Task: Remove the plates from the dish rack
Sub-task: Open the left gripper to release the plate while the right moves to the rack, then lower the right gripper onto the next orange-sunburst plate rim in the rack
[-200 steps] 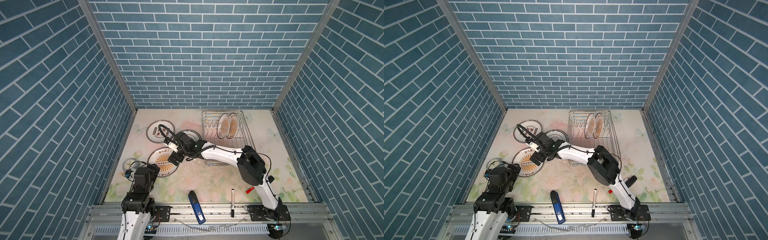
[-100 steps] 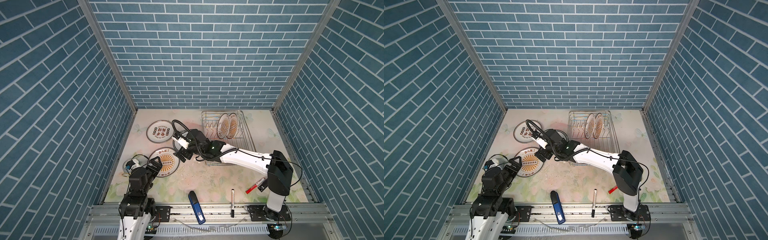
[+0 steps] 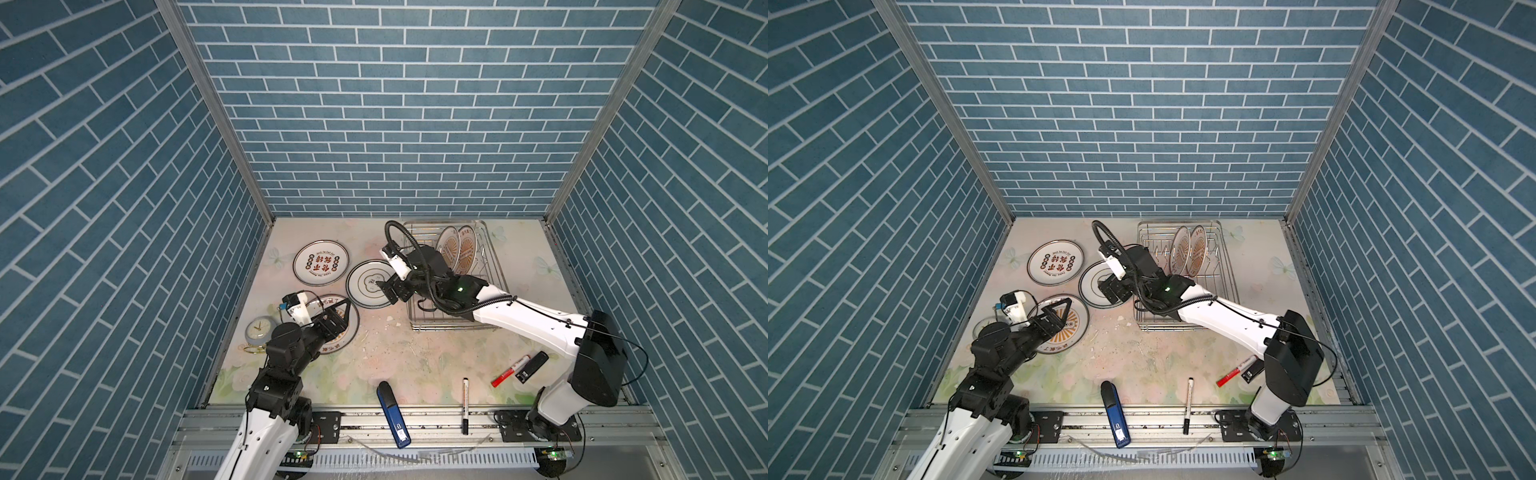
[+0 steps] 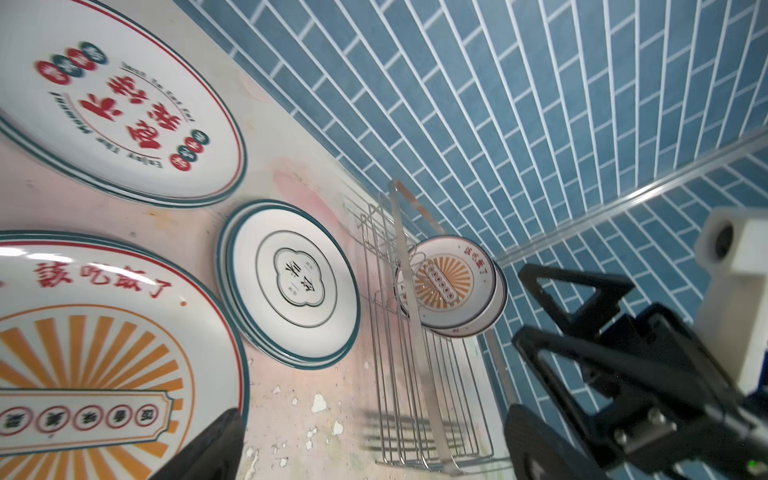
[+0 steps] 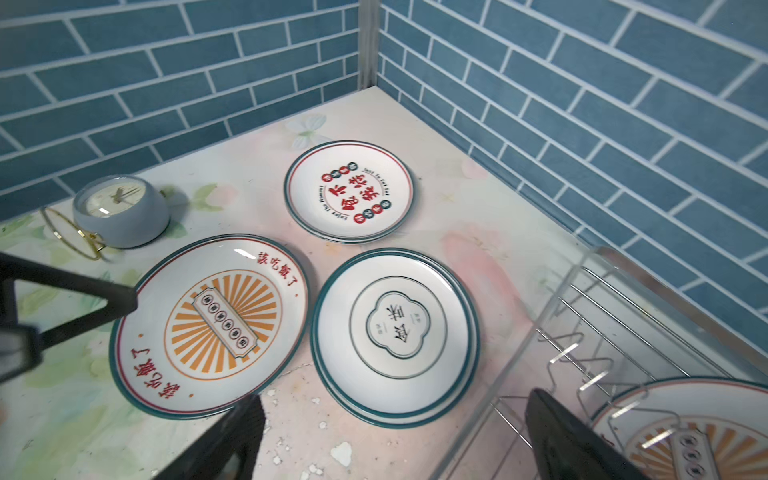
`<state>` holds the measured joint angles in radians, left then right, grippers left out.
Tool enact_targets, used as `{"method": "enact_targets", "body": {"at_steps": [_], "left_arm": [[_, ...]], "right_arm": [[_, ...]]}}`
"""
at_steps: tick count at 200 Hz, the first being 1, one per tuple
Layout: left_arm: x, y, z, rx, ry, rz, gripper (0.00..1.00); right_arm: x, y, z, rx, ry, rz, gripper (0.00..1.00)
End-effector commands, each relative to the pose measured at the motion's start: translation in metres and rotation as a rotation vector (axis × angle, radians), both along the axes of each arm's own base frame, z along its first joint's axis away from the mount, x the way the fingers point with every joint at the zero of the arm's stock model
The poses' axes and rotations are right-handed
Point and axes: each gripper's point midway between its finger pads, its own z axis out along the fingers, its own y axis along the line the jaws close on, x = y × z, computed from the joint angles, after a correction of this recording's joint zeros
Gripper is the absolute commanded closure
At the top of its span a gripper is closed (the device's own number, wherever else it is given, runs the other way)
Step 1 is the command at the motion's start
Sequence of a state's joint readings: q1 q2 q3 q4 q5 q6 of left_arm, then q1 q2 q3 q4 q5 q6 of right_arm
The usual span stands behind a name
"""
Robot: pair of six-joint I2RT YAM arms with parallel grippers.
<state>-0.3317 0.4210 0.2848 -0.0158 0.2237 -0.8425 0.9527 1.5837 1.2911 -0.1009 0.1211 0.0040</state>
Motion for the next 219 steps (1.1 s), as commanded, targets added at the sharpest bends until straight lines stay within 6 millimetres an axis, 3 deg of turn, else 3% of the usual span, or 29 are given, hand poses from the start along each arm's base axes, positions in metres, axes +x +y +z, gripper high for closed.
{"method": "enact_targets", "body": {"at_steps": [1,43,66,118,157,219], "left_arm": [[0.005,-0.019,0.042,0.074,-0.170,-0.041,0.00],[0.002,-0.067,0.060,0.093,-0.297,-0.177,0.00],[0.004,-0.093,0.061,0.130,-0.314,-0.241,0.00],[-0.003,-0.143,0.072,0.149,-0.391,-0.375,0.00],[-0.002,-0.167,0.075,0.135,-0.416,-0.444,0.00],[0.007,-0.176,0.074,0.143,-0.406,-0.432,0.00]], "right_arm": [[0.008,-0.026,0.015,0.063,0.009,-0.080,0.01],[0.028,-0.078,0.019,0.108,0.040,-0.229,0.01],[0.041,-0.107,0.023,0.142,0.055,-0.329,0.01],[0.062,-0.152,0.022,0.172,0.075,-0.474,0.01],[0.076,-0.167,0.016,0.170,0.109,-0.549,0.01],[0.095,-0.174,0.002,0.140,0.119,-0.606,0.05]]}}
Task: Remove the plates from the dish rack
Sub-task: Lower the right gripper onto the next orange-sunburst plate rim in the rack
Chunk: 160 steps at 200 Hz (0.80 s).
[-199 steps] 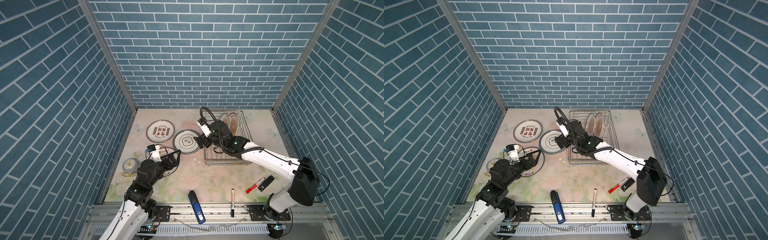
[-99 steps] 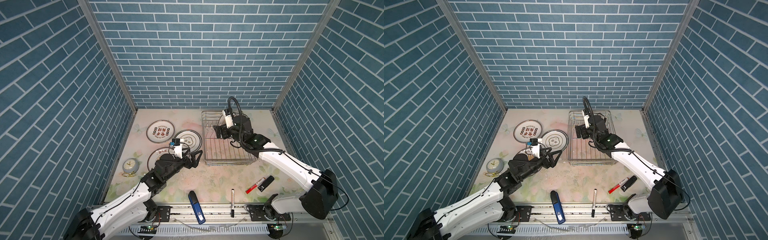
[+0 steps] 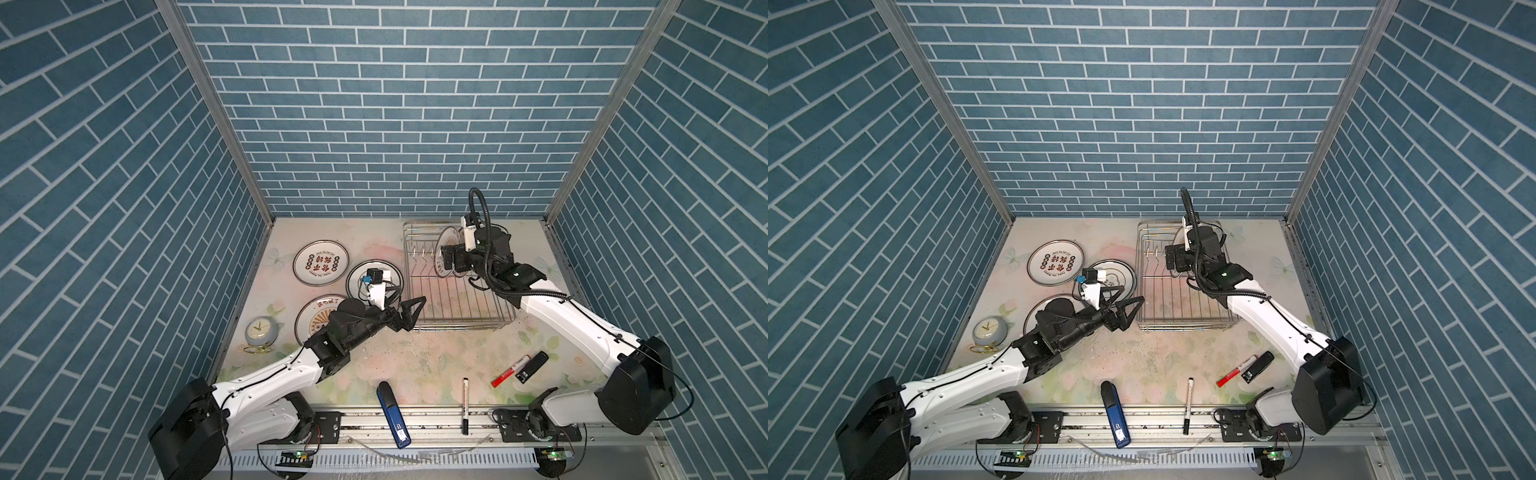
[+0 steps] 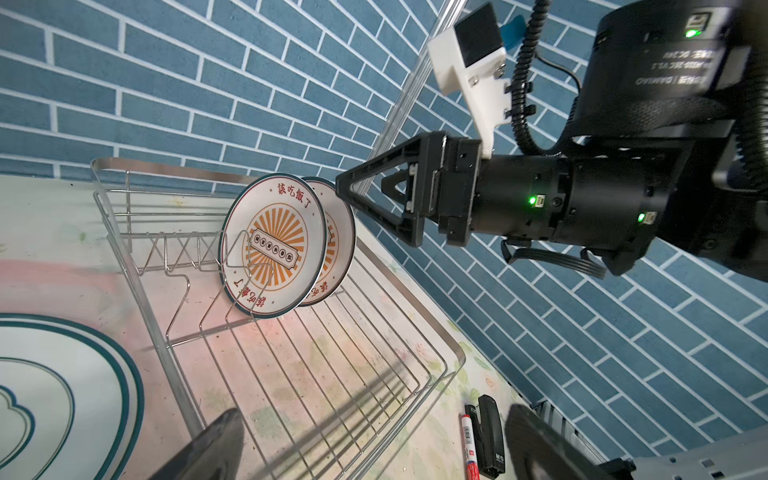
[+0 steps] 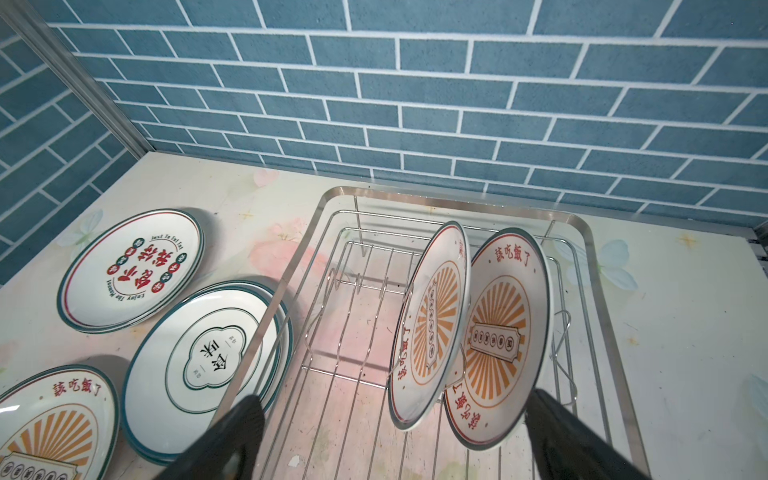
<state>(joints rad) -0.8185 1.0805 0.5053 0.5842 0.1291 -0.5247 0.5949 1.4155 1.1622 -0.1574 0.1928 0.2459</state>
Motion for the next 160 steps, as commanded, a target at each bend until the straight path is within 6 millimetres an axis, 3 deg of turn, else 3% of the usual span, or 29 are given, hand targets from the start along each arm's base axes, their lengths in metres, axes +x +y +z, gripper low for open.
{"method": "enact_targets", "body": {"at_steps": [1,63,112,160], "left_arm": [[0.001,-0.005,0.019,-0.031,-0.049,-0.004,0.00],[0.015,-0.016,0.015,-0.033,-0.031,0.022,0.00],[0.023,-0.021,0.010,-0.026,-0.008,0.038,0.00],[0.030,-0.023,0.003,-0.019,0.018,0.063,0.00]], "right_arm": [[0.011,-0.008,-0.003,-0.006,0.016,-0.075,0.05],[0.031,-0.016,-0.016,-0.090,0.024,-0.165,0.14],[0.050,-0.017,-0.025,-0.154,0.025,-0.213,0.44],[0.064,-0.022,-0.033,-0.215,0.036,-0.273,0.53]]}}
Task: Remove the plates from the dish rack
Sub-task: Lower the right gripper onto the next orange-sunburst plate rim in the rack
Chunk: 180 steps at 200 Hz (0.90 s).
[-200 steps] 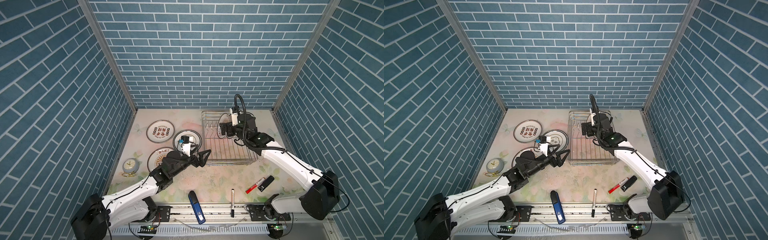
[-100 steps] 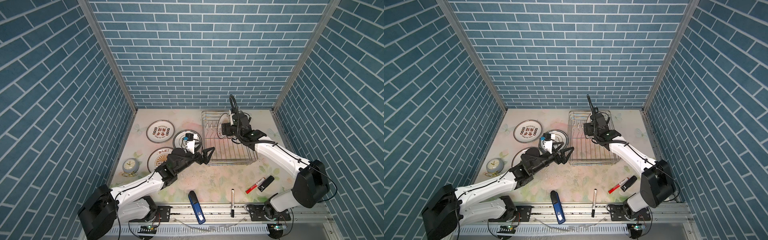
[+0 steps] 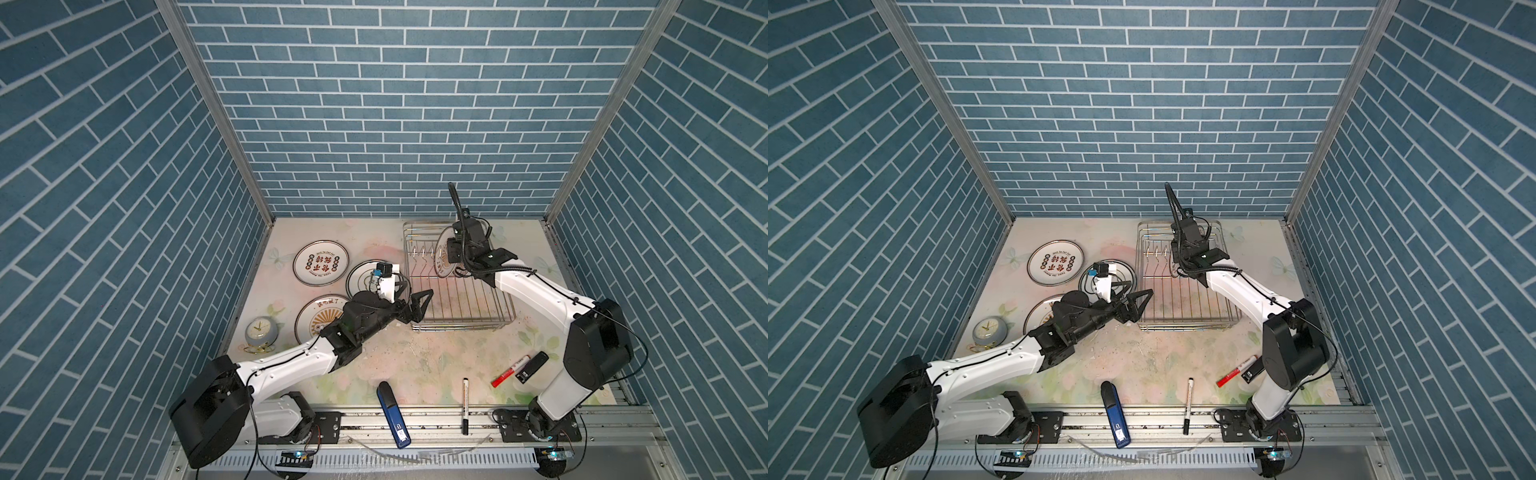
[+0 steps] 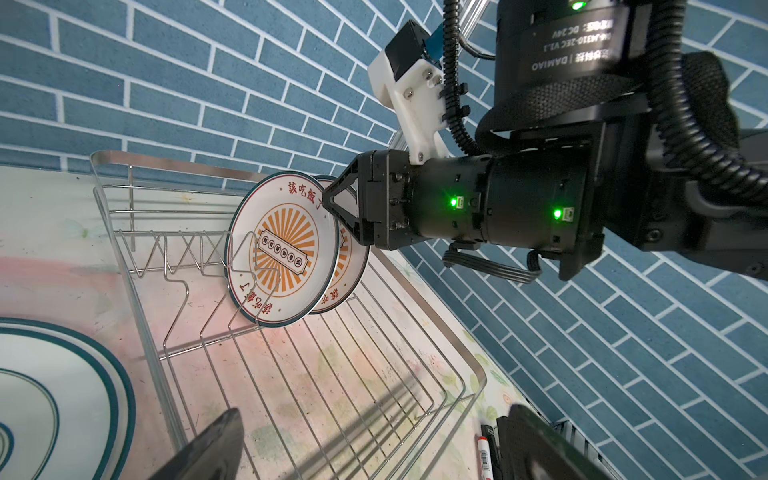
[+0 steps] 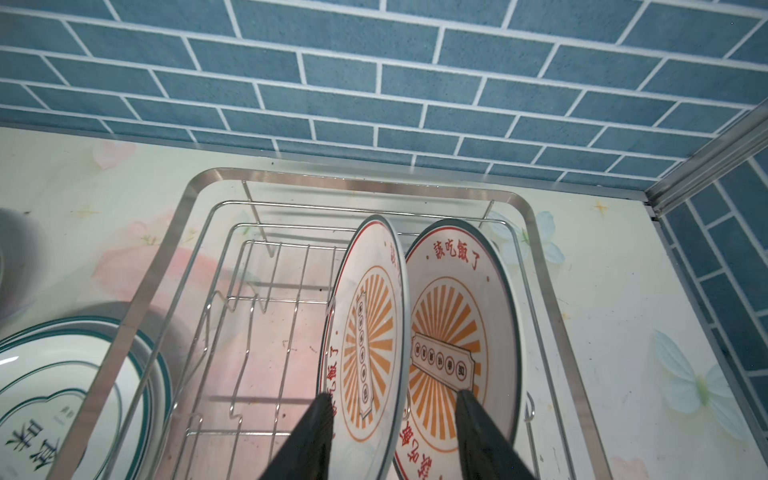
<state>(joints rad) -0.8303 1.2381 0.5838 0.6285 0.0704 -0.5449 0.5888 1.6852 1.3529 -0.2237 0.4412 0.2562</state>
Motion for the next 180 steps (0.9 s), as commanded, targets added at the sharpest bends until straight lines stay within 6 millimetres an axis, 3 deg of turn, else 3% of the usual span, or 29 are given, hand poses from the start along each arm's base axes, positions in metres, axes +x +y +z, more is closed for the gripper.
{"method": "enact_targets", "body": {"at_steps": [1,80,180], "left_arm": [[0.006,-0.005,0.013,-0.034,-0.019,0.015,0.00],[0.008,-0.007,0.011,-0.049,-0.019,0.019,0.00],[0.017,-0.008,-0.001,-0.011,0.004,0.049,0.00]], "right_arm": [[0.007,-0.008,0.007,-0.032,-0.011,-0.051,0.54],[0.021,-0.003,-0.021,-0.019,0.089,-0.043,0.67],[0.032,-0.001,-0.022,-0.068,0.088,-0.054,0.80]]}}
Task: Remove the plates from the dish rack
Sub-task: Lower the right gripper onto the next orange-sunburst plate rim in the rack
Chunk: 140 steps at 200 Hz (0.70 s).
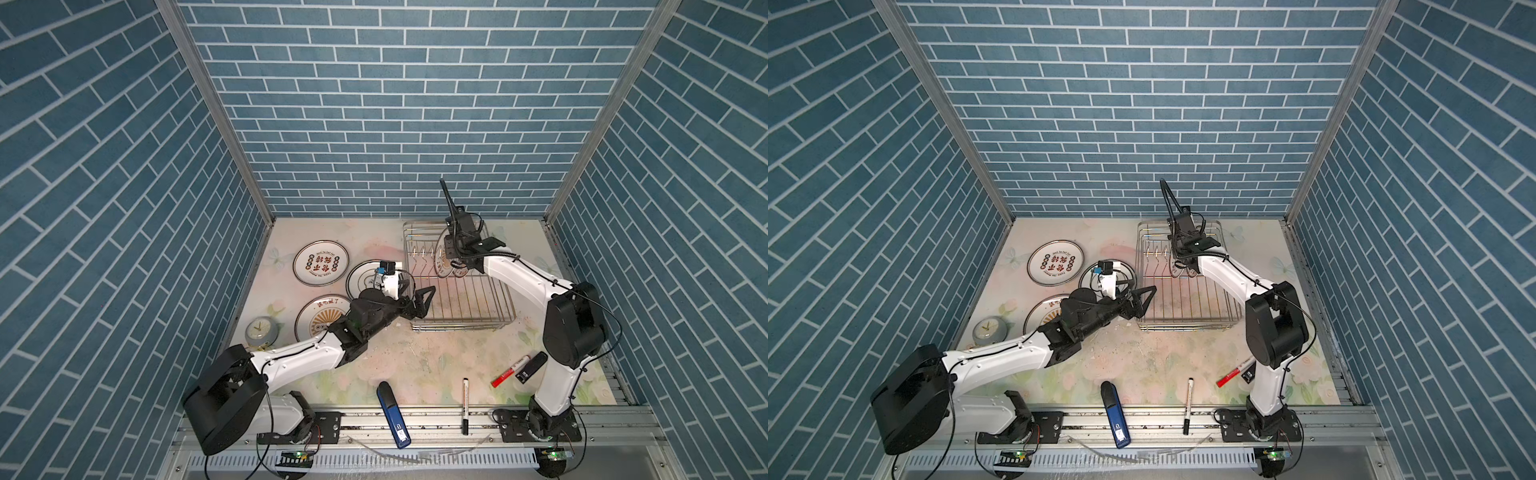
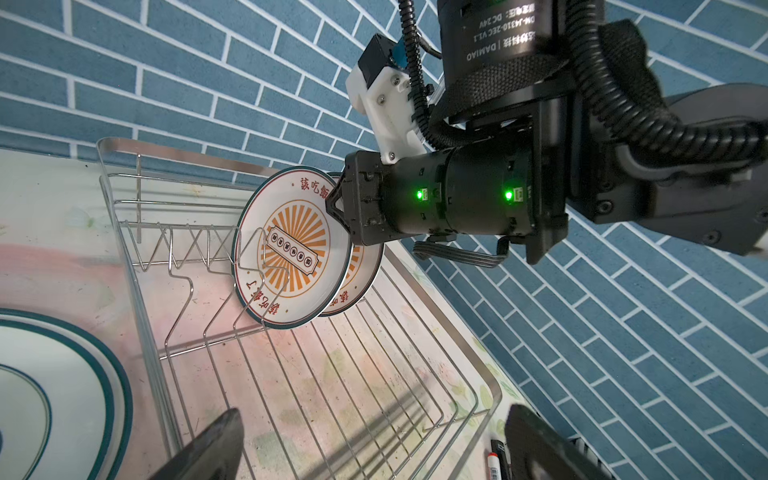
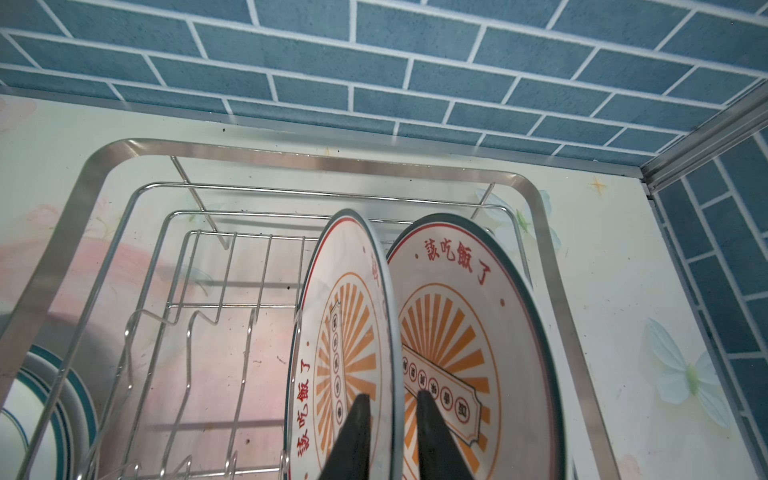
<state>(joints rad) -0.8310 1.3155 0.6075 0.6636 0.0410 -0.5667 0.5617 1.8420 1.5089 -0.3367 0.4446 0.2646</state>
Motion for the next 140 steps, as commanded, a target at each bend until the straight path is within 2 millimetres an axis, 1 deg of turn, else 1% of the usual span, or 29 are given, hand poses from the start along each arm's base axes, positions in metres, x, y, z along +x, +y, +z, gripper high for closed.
{"method": "enact_targets", "body": {"at_steps": [1,50,71,93,111,140], "left_arm": [[0.005,-0.002,0.010,-0.012,-0.022,0.020,0.00],[0.007,0.001,0.005,-0.002,-0.012,0.041,0.00],[0.008,0.000,0.003,0.003,-0.008,0.041,0.00],[0.010,-0.003,0.002,0.006,-0.003,0.036,0.00],[0.011,-0.005,0.001,0.003,-0.001,0.035,0.00],[0.011,-0.005,0.000,0.002,0.003,0.036,0.00]], "right_arm": [[0.006,-0.001,0.005,-0.013,-0.005,-0.019,0.80],[0.006,-0.001,0.003,-0.025,-0.011,-0.010,0.81],[0.006,-0.002,0.002,-0.037,-0.008,-0.012,0.85],[0.006,-0.003,0.003,-0.038,-0.016,-0.014,0.86],[0.006,-0.003,0.005,-0.053,-0.017,-0.015,0.89],[0.005,-0.003,0.010,-0.063,-0.034,-0.019,0.91]]}}
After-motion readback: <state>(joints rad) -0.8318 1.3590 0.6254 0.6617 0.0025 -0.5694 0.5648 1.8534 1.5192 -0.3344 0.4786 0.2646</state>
